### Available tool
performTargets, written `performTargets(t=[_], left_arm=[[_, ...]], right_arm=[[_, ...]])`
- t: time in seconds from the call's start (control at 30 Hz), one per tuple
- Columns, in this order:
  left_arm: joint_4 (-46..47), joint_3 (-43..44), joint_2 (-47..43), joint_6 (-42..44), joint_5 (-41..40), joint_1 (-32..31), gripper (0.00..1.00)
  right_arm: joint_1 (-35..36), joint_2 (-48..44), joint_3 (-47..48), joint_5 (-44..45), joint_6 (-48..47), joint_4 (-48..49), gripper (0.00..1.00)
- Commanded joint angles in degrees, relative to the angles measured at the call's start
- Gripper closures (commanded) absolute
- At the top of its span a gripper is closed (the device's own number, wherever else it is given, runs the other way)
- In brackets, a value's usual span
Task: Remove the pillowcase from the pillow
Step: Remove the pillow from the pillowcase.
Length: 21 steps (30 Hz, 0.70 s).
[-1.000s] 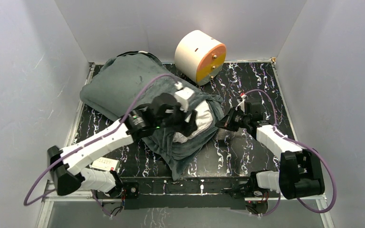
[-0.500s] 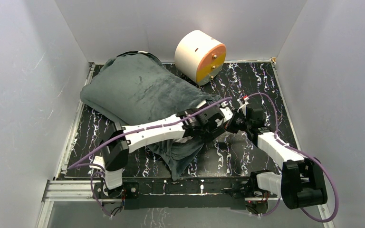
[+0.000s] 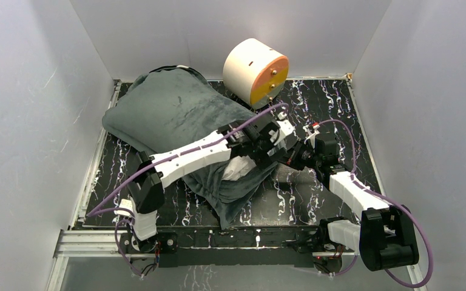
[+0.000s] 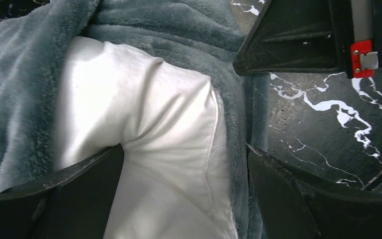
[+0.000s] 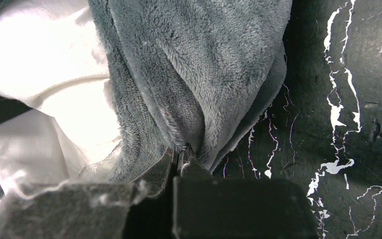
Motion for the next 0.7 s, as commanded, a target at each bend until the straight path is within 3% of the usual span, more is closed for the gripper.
performTargets(t=[0.0,0.1,0.2,0.4,0.43,0.57,0.63,0.67], left_arm=[[-4.25,3.71,-1.4,1.29,5.1,4.52,0.03],[-7.85,3.54,2.49,1.79,-0.35,4.79,0.1],[-5.5,0.73,3.63,2.11,-9.89,4.76,0.13],[-6.11,-2.55,8.46,0.43,-11.26,4.74,0.12],[-5.38,-3.92,8.63,0.1,-12.87,4.74,0.17],[-3.87,-6.9,8.92,-1.23,-16.07,4.98,0.57],[-3.85,-7.7,8.32,-1.32,-15.45,4.92,0.9],[-3.74,-8.27,7.69,-1.49,-15.21,4.96,1.0]], right_arm=[[-0.33,0.01,-1.52,1.62,-1.24,-3.67,1.0],[-0.37,0.59,-1.22,1.17,-1.26,-4.01,1.0],[-0.35,0.66,-0.95,1.19,-1.6,-4.42,1.0],[-0.37,0.17,-0.93,2.42,-1.6,-4.93,1.0],[-0.35,-0.16,-0.79,3.29,-1.53,-5.56,1.0],[-0.37,-1.26,0.05,6.73,-1.52,-8.03,1.0],[-0.36,-1.4,0.59,8.13,-1.52,-8.7,1.0],[-0.36,-1.28,1.01,9.43,-1.85,-9.5,1.0]])
